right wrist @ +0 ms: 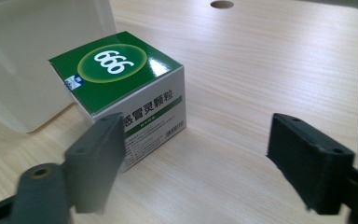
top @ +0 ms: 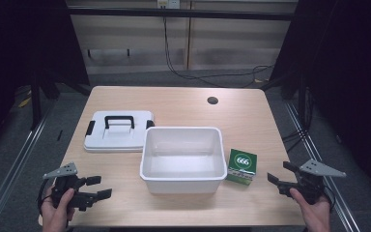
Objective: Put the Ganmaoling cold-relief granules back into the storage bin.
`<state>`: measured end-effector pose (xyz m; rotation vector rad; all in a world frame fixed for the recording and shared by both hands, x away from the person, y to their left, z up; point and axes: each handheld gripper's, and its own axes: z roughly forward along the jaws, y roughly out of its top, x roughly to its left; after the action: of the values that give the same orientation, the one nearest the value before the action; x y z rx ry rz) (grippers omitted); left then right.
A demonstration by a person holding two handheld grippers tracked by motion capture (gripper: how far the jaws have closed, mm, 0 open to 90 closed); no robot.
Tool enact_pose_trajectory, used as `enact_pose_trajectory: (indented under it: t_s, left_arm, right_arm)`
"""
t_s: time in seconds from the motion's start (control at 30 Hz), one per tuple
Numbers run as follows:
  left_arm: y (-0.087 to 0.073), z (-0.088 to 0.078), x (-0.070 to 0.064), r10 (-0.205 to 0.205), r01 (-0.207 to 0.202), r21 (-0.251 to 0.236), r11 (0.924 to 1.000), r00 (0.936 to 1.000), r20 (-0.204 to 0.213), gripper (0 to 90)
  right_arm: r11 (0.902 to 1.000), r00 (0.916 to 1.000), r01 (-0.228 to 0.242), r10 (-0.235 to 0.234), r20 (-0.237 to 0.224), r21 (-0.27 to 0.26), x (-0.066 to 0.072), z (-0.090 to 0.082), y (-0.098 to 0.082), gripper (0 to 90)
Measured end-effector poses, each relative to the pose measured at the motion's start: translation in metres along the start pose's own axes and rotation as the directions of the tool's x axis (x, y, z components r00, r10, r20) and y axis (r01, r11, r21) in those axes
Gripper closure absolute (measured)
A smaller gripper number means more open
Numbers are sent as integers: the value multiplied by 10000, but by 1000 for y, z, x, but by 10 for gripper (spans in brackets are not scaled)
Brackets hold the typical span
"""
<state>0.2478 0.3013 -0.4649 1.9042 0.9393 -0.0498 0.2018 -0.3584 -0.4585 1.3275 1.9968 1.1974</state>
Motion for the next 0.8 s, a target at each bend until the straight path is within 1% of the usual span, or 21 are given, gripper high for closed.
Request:
enact_pose_trajectory:
  t_s: [0.03, 0.07, 0.1, 0.13, 0.17, 0.27, 0.3, 0.33, 0.37, 0.4, 0.43, 0.47, 0.5, 0.53, 0.57, 0.6, 0.67, 0.7, 0.73, 0.77, 0.8]
  left_arm:
    - [0, 0, 0, -30, 30, -49, 10000, 10000, 4, 161]
    - [0, -1, 1, -42, 42, -57, 10000, 10000, -8, 161]
    - [0, -1, 1, -42, 42, -57, 10000, 10000, -8, 161]
    - [0, -1, 1, -41, 41, -44, 10000, 10000, 1, 161]
    - [0, -1, 1, -41, 41, -44, 10000, 10000, 1, 161]
    - [0, 1, 1, -51, 51, 2, 10000, 10000, -54, 161]
    - [0, 1, 1, 2, -1, 94, 10000, 10000, -65, 161]
    - [0, 2, 1, -5, 6, 86, 10000, 10000, -79, 161]
    - [0, 1, 0, -17, 17, 77, 10000, 10000, -48, 161]
    - [0, 1, 0, -17, 17, 73, 10000, 10000, -61, 161]
    - [0, 1, 0, -17, 17, 64, 10000, 10000, -68, 161]
    - [0, 1, 0, -17, 17, 64, 10000, 10000, -68, 161]
    - [0, 1, 0, 84, -83, 82, 9999, 10000, -37, 161]
    - [0, 1, 0, 84, -83, 82, 9999, 10000, -37, 161]
    - [0, 1, -1, 80, -79, 124, 9999, 9999, -66, 161]
    - [0, 1, -1, 51, -51, 60, 10000, 10000, -26, 161]
    - [0, 0, -1, 91, -91, 30, 10000, 10000, -19, 161]
    - [0, 0, -1, 71, -71, 35, 10000, 10000, -37, 161]
    - [-1, 0, -1, 31, -31, 43, 10000, 10000, 2, 161]
    - [0, -1, 0, 57, -57, 36, 10000, 10000, 5, 161]
    - [0, -1, 0, 57, -57, 36, 10000, 10000, 5, 161]
  right_arm:
    - [9990, 9998, -199, 201, -28, 405, 1, 2, 3, 152]
    - [9974, 9999, -167, 164, 54, 698, 2, 3, 4, 158]
    - [9975, 9998, -41, 27, 189, 701, 4, 4, 6, 141]
    - [9981, 9997, 93, -105, 203, 605, 5, 5, 7, 132]
    - [9979, 9999, 142, -147, 78, 627, 6, 6, 8, 131]
    - [9968, 9996, 271, -272, 11, 758, 8, 9, 9, 133]
    - [9970, 9995, 247, -233, -207, 734, 9, 9, 10, 132]
    - [9970, 9995, 247, -233, -207, 734, 9, 9, 10, 132]
    - [9976, 9958, 200, -141, -900, 658, 9, 8, 12, 132]
    - [9972, 9950, 245, -173, -987, 713, 10, 8, 13, 132]
    - [9968, 9955, 348, -282, -901, 724, 10, 8, 13, 131]
    - [9968, 9955, 348, -282, -901, 724, 10, 8, 13, 131]
    - [9934, 9919, 929, -864, -931, 675, 12, 9, 14, 129]
    - [9934, 9919, 929, -864, -931, 675, 12, 9, 14, 129]
    - [9912, 9906, 1085, -1013, -920, 764, 12, 9, 16, 127]
    - [9921, 9908, 1066, -1004, -905, 662, 12, 8, 17, 127]
    - [9926, 9913, 1047, -992, -871, 617, 12, 7, 18, 127]
    - [9930, 9923, 1021, -975, -761, 598, 13, 6, 21, 125]
    - [9928, 9949, 747, -677, -751, 939, 15, 6, 25, 124]
    - [9919, 9949, 629, -536, -860, 1104, 16, 7, 28, 115]
    - [9919, 9949, 629, -536, -860, 1104, 16, 7, 28, 115]
